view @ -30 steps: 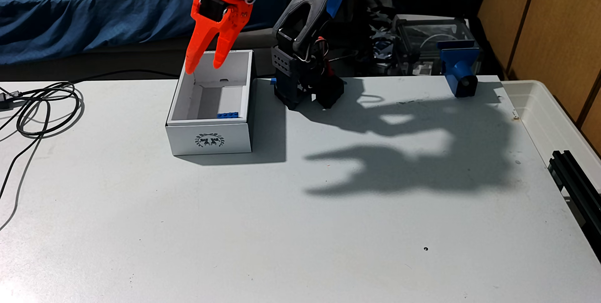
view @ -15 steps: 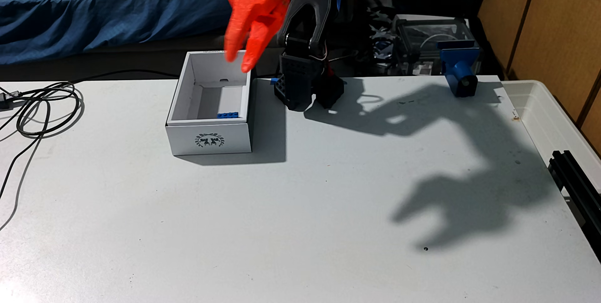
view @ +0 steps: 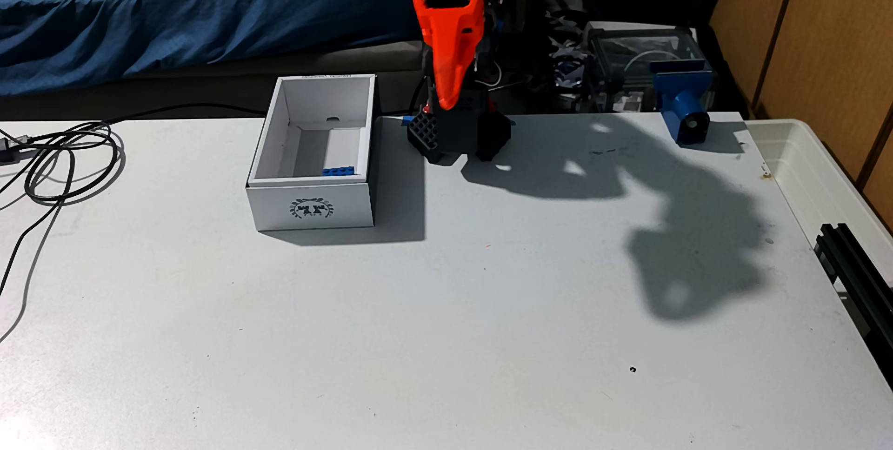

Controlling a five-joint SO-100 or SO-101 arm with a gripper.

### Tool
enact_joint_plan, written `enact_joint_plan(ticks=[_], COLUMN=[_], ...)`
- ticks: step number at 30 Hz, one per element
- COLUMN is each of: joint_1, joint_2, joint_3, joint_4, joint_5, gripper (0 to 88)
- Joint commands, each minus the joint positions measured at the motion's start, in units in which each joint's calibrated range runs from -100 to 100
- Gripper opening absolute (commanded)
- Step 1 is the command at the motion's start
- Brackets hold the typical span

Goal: Grab the blue brick and place in box

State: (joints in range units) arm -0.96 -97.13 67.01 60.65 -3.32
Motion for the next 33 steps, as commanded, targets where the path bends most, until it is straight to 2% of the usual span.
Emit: enact_joint_plan(ticks=[1, 10, 21, 26, 33], joint_1=[-1.9, -2.0, -1.4, -1.5, -2.0], joint_2=[-2.9, -2.5, -2.5, -2.2, -2.4], joint_3=[1.7, 7.3, 24.6, 32.5, 32.5], joint_4=[-0.5, -1.4, -19.4, -32.5, -34.4], joint_5=[-0.2, 0.3, 0.4, 0.3, 0.0], gripper=[0.9, 1.0, 0.9, 0.9, 1.0])
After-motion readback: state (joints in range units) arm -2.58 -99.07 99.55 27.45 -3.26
